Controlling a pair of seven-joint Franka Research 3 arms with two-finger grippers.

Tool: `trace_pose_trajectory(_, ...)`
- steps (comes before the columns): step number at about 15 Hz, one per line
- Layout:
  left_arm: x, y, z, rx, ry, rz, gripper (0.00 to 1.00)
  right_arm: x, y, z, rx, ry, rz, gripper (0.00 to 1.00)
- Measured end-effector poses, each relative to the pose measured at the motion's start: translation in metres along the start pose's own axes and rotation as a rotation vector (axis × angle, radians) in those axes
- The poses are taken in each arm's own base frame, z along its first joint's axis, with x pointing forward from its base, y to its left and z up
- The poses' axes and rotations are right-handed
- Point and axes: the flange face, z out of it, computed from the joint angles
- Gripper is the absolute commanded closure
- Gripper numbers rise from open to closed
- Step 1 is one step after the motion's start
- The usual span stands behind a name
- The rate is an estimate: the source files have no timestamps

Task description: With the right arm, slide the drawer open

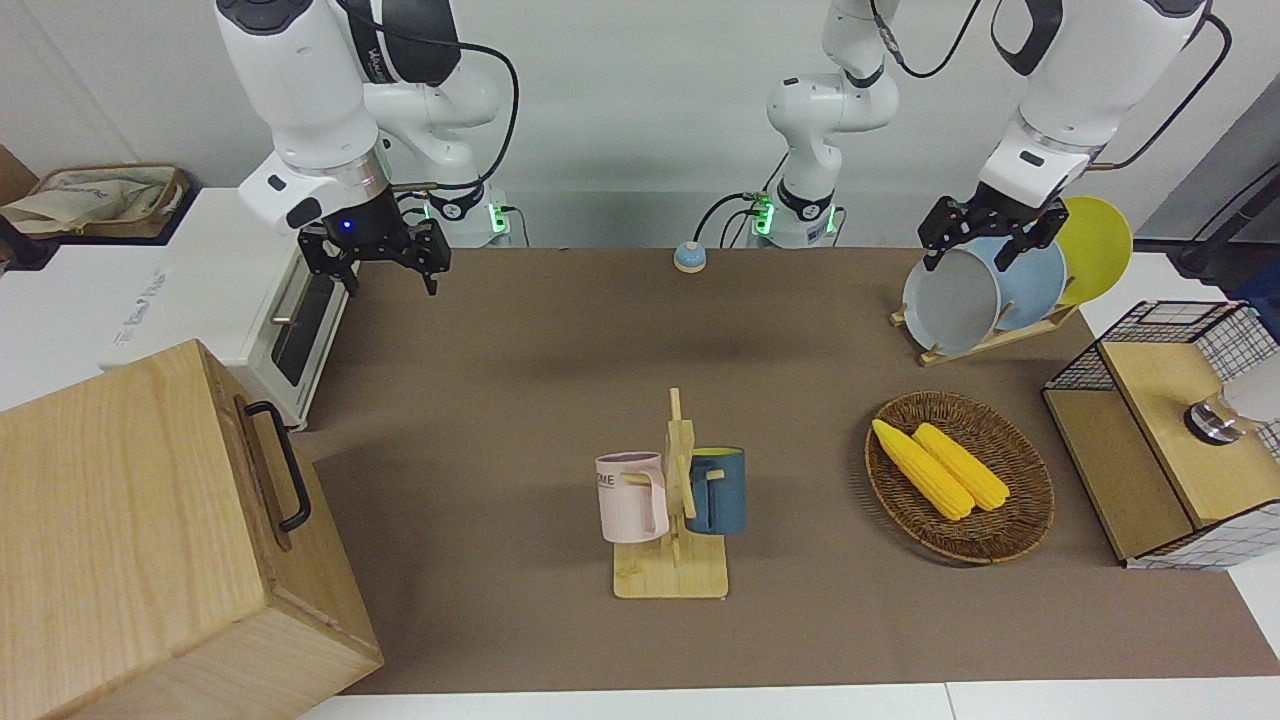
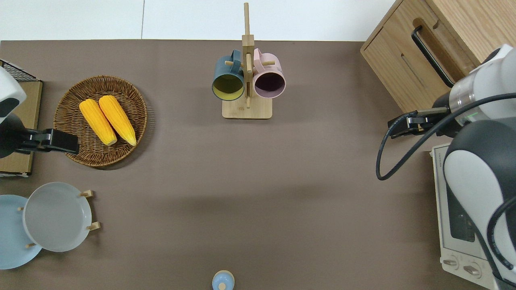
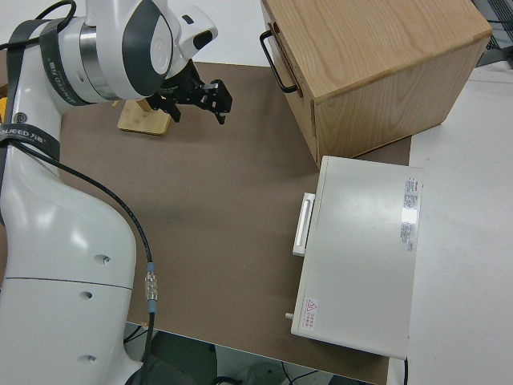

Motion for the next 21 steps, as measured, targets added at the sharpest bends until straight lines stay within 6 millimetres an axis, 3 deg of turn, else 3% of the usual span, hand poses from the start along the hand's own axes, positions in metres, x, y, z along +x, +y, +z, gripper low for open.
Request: trace_pose_trajectory(21, 0.0, 0.0, 0.0, 0.0, 0.0, 0.0, 0.01, 0.001, 0.016, -0.02, -0.068, 0.06, 0.019, 0.017)
